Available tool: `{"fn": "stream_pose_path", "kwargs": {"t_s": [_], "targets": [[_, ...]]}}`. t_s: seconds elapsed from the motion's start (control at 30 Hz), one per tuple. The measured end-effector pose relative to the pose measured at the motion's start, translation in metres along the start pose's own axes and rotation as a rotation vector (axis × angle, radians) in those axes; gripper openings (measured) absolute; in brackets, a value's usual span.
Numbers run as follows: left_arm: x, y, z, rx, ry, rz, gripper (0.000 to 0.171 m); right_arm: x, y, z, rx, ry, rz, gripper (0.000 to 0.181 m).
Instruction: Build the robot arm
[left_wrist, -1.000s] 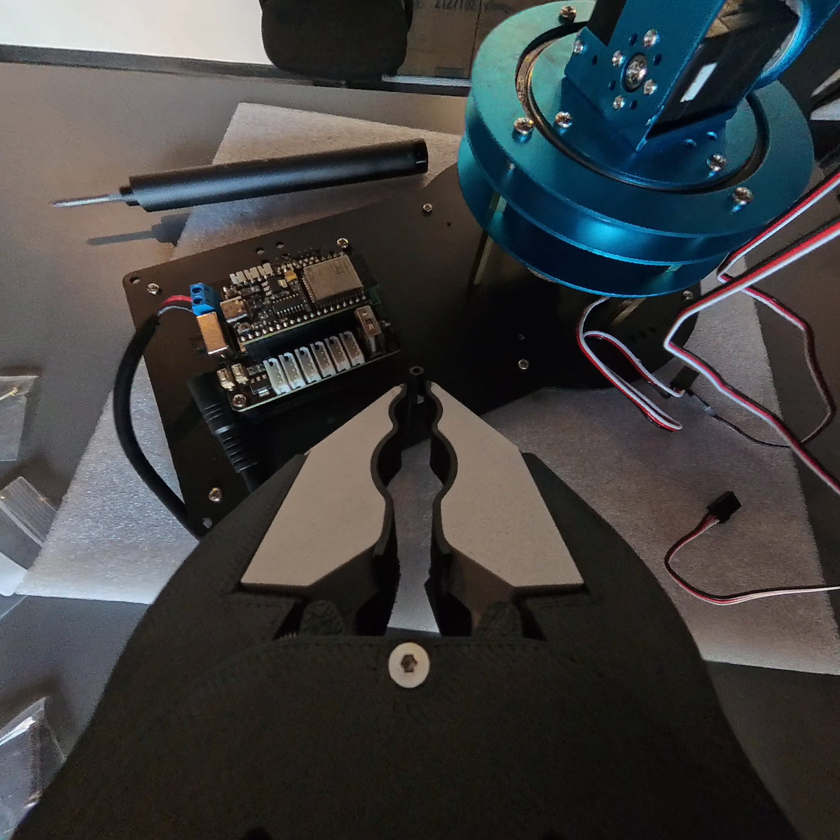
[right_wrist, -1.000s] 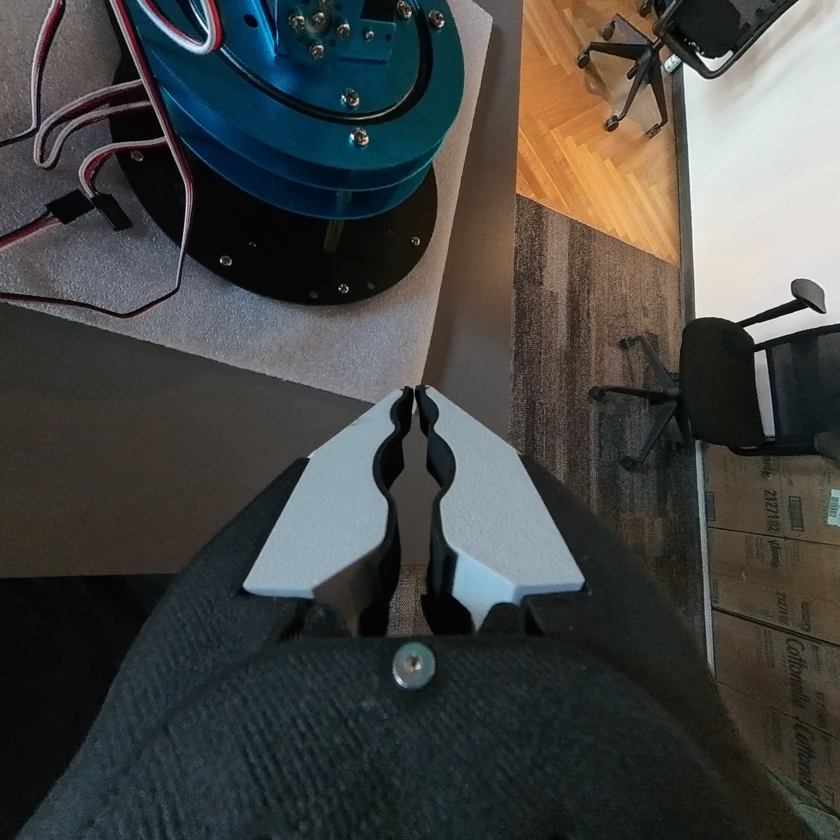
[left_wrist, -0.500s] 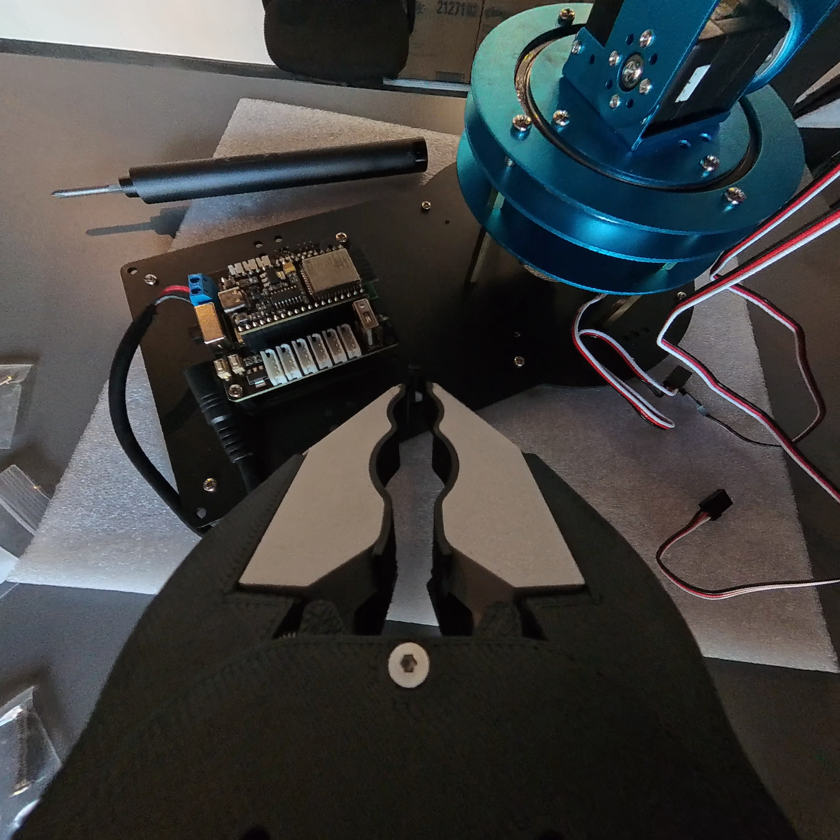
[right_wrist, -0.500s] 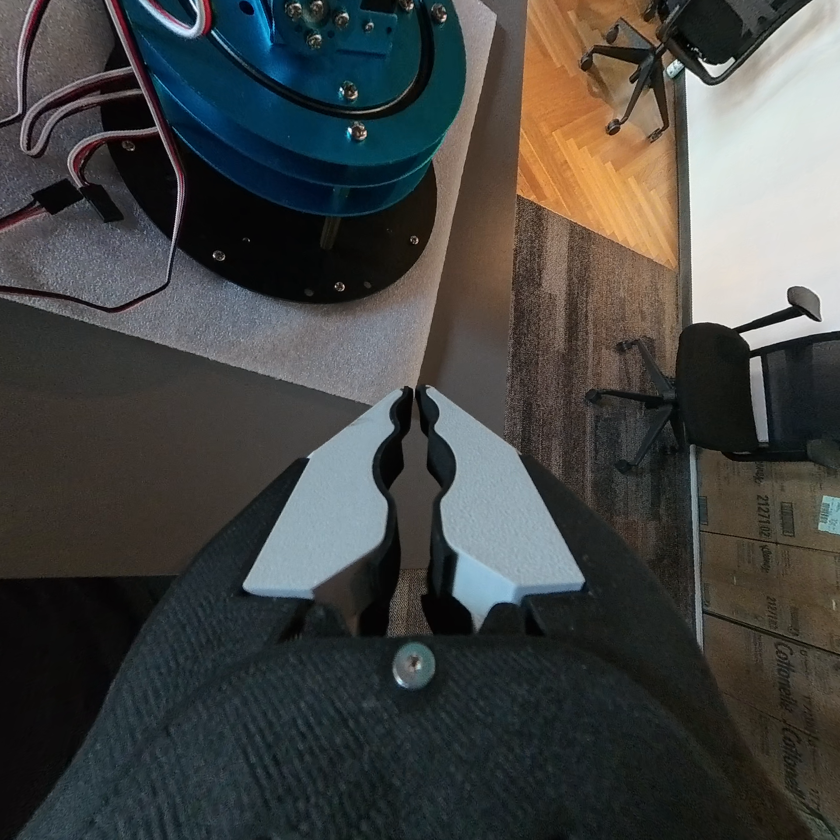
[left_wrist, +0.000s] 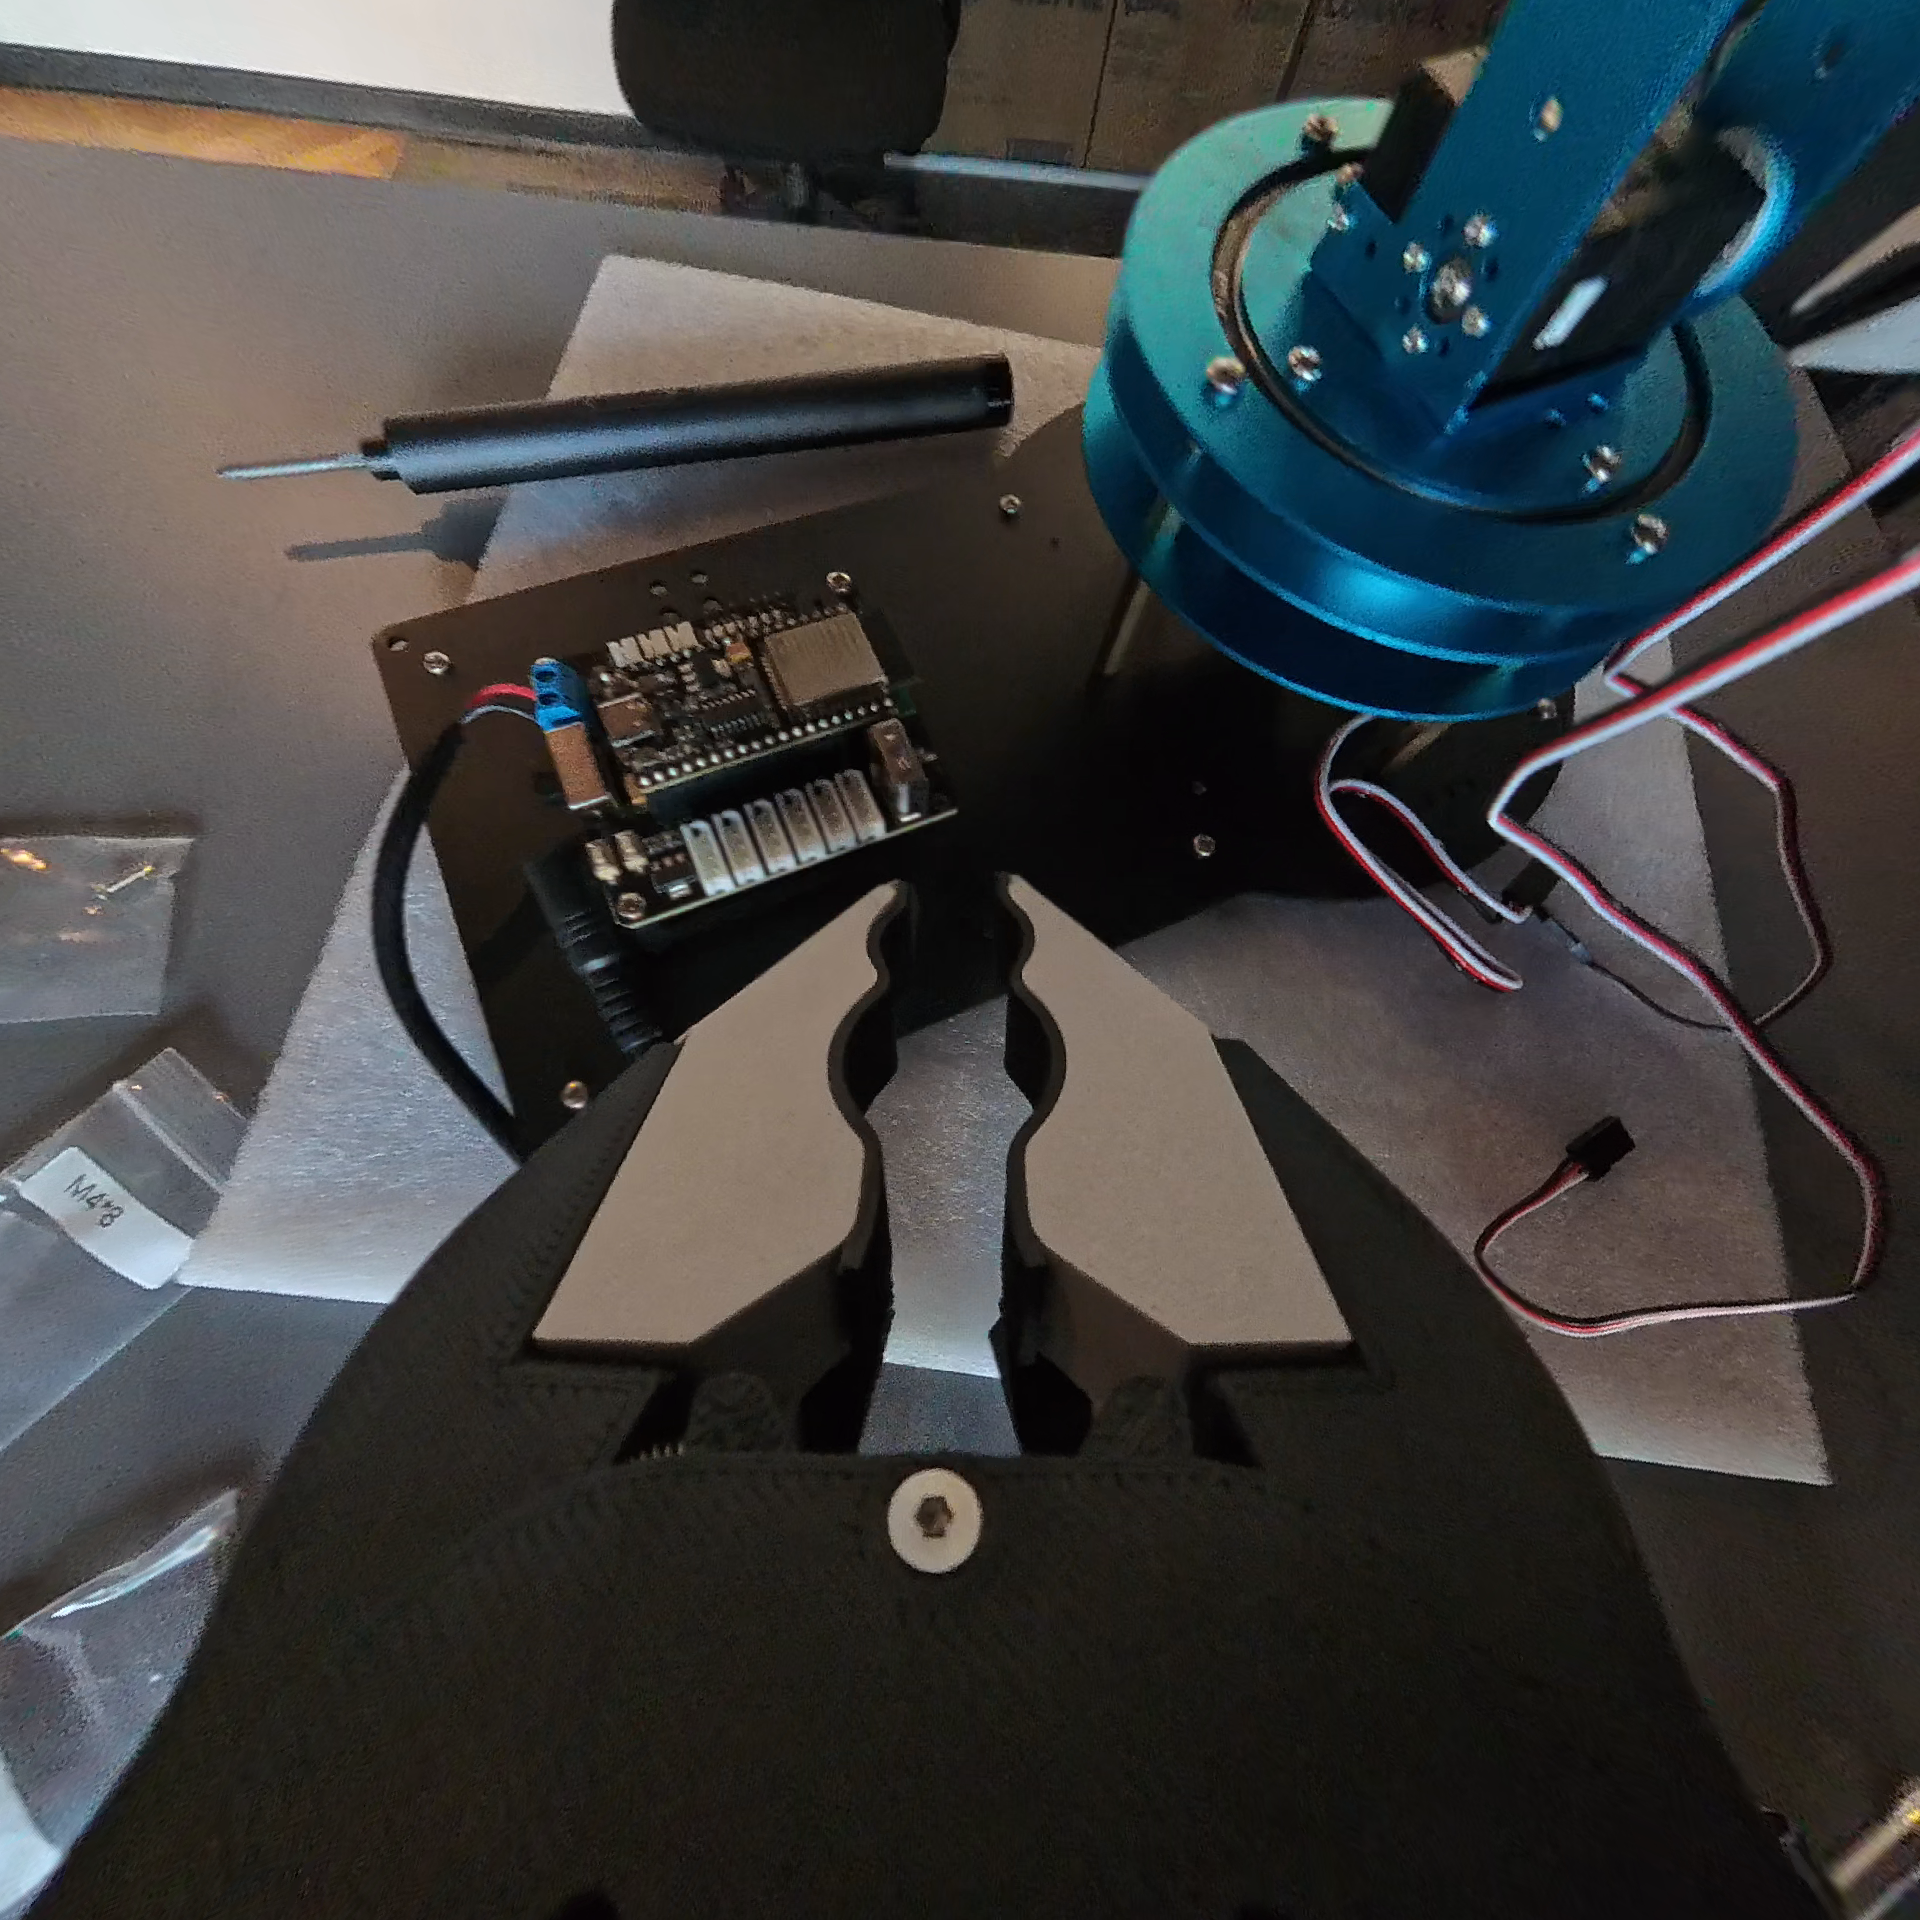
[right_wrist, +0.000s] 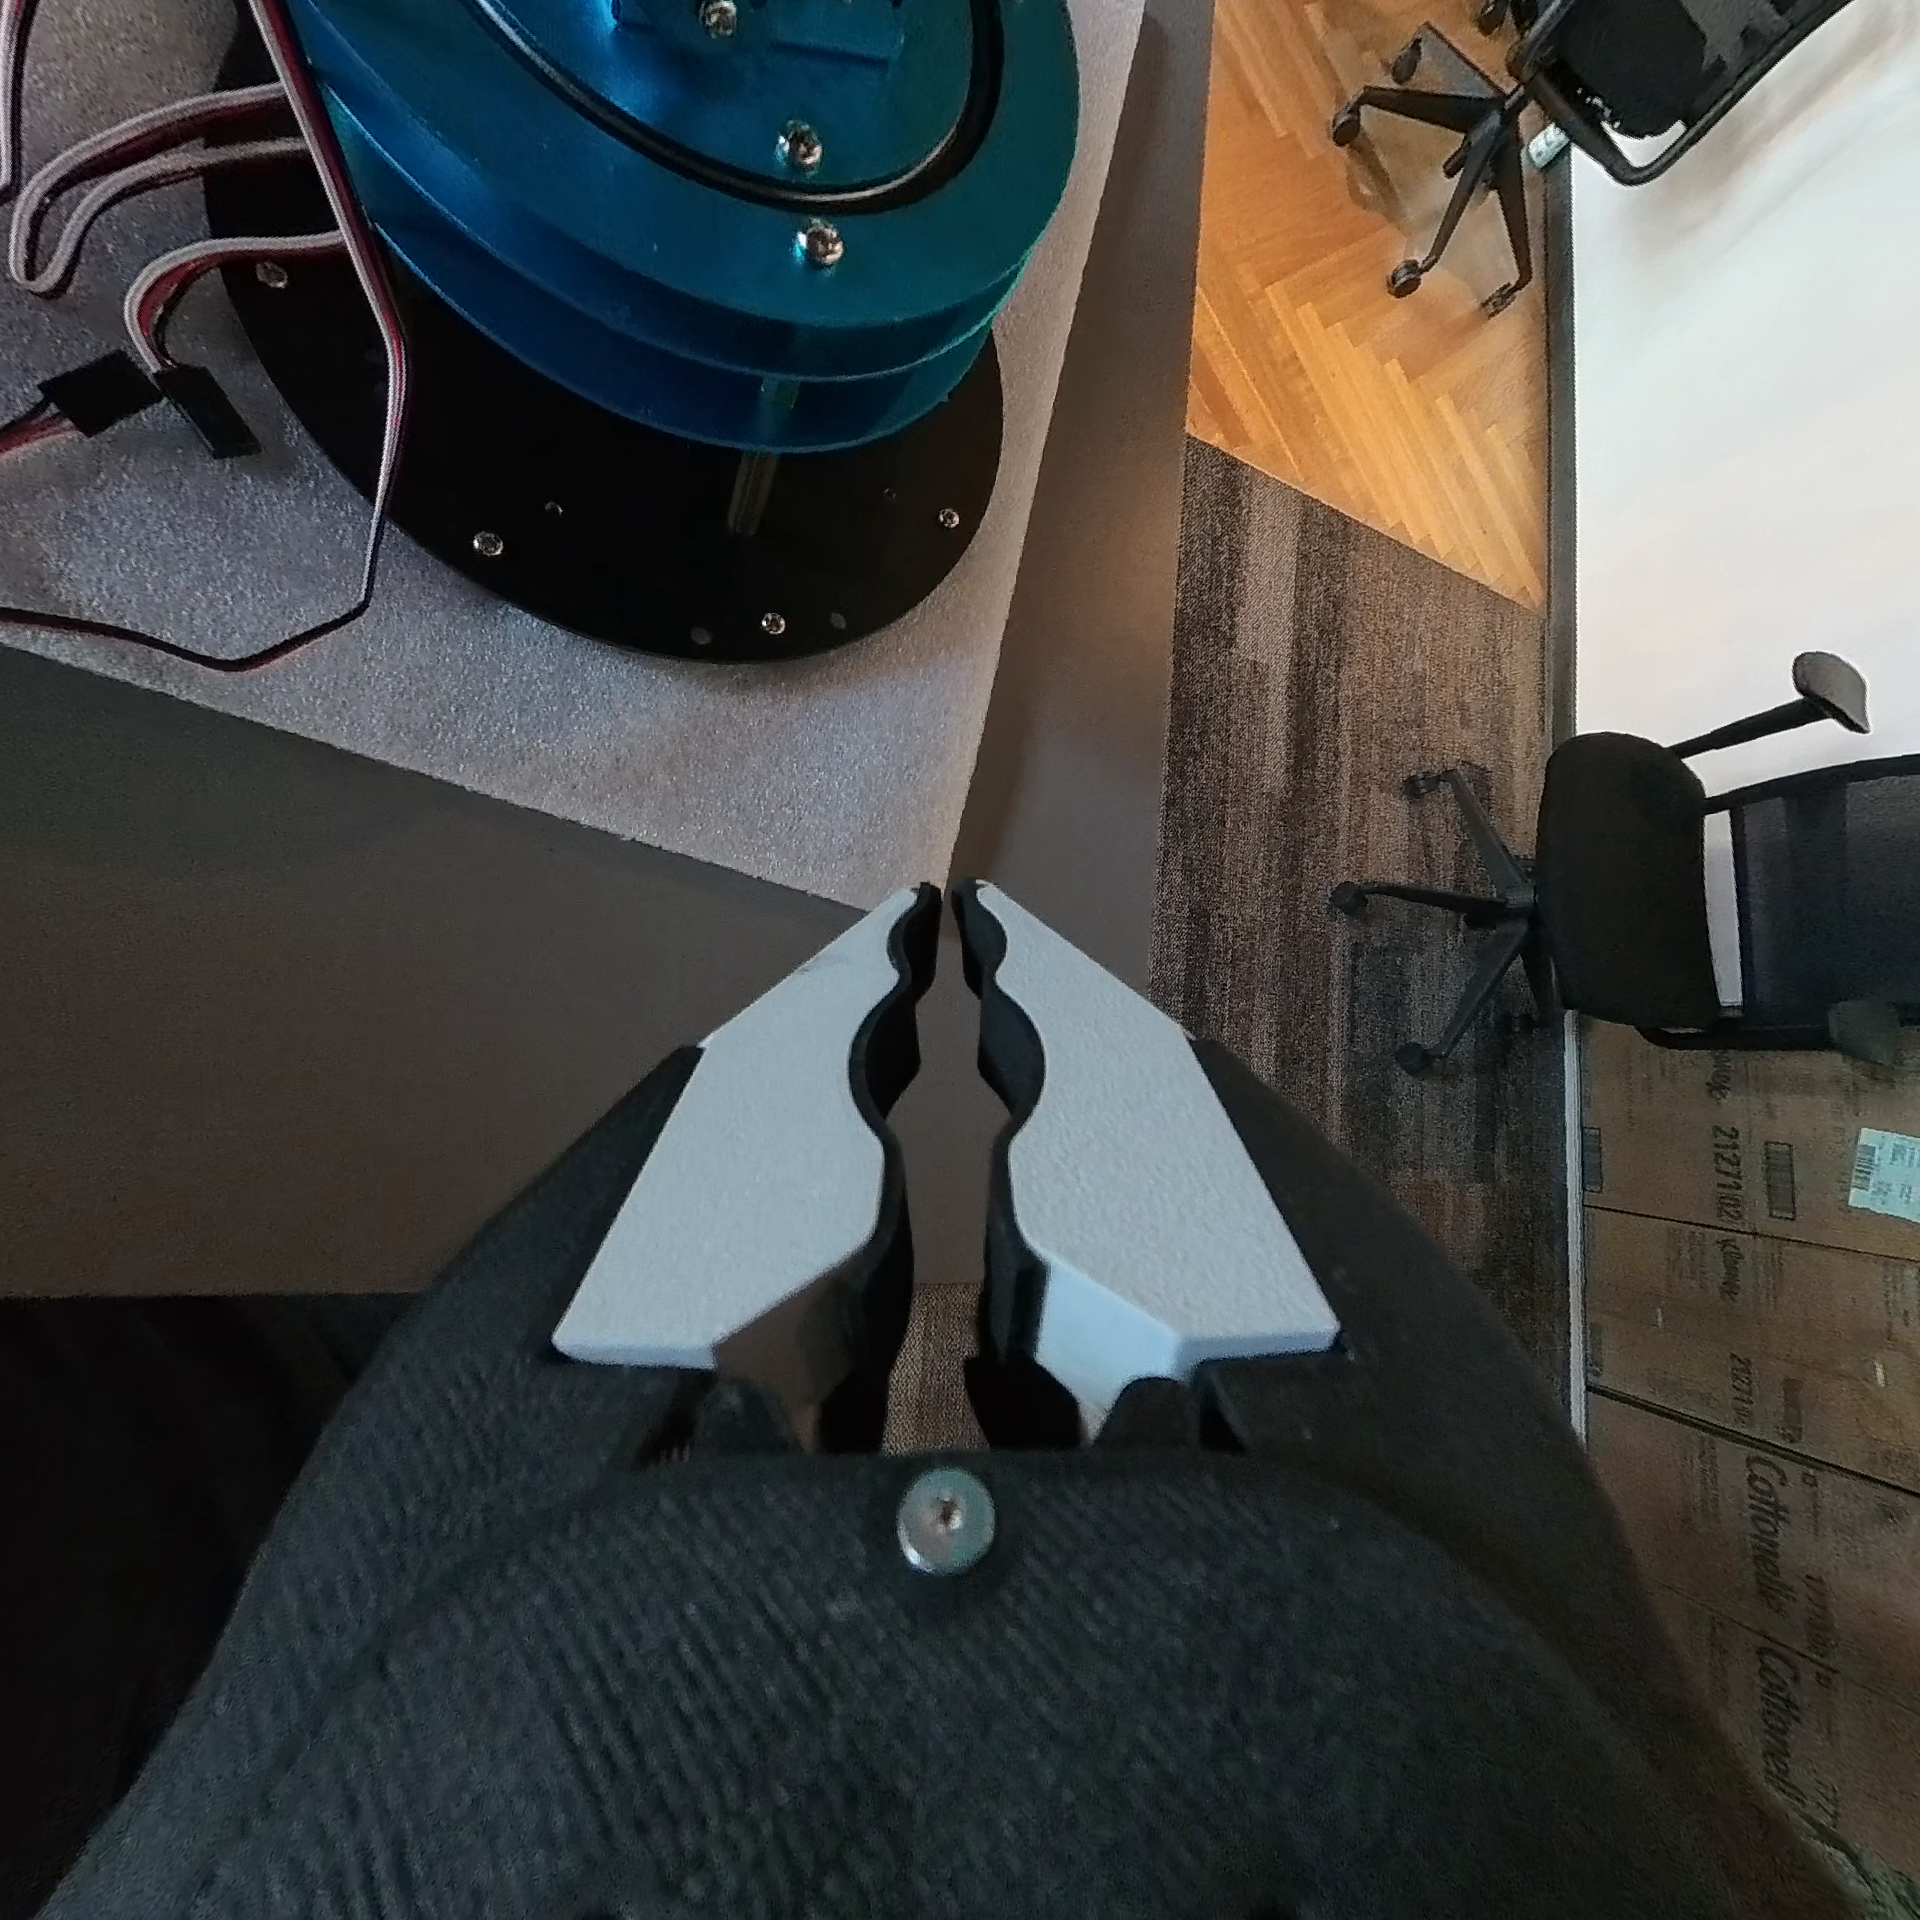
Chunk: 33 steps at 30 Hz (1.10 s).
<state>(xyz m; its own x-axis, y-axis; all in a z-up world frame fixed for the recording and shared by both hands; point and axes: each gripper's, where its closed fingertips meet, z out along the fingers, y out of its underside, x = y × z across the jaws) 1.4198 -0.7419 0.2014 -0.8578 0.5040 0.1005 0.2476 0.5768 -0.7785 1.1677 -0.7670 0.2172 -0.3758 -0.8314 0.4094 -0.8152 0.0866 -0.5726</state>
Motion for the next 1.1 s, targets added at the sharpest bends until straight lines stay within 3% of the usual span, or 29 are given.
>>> {"fn": "stream_pose_path", "kwargs": {"t_s": [0.23,0.57,1.1], "targets": [[0.005,-0.002,0.007,-0.119,0.086,-0.198,0.006,0.003,0.003,0.0,0.0,0.005,0.006,0.003],[0.01,0.006,0.018,-0.278,0.068,-0.126,0.007,0.006,0.007,0.001,-0.007,0.006,0.003,0.004],[0.008,0.008,0.019,-0.355,0.016,-0.044,0.006,0.001,0.011,0.002,-0.014,-0.006,-0.013,0.003]]}}
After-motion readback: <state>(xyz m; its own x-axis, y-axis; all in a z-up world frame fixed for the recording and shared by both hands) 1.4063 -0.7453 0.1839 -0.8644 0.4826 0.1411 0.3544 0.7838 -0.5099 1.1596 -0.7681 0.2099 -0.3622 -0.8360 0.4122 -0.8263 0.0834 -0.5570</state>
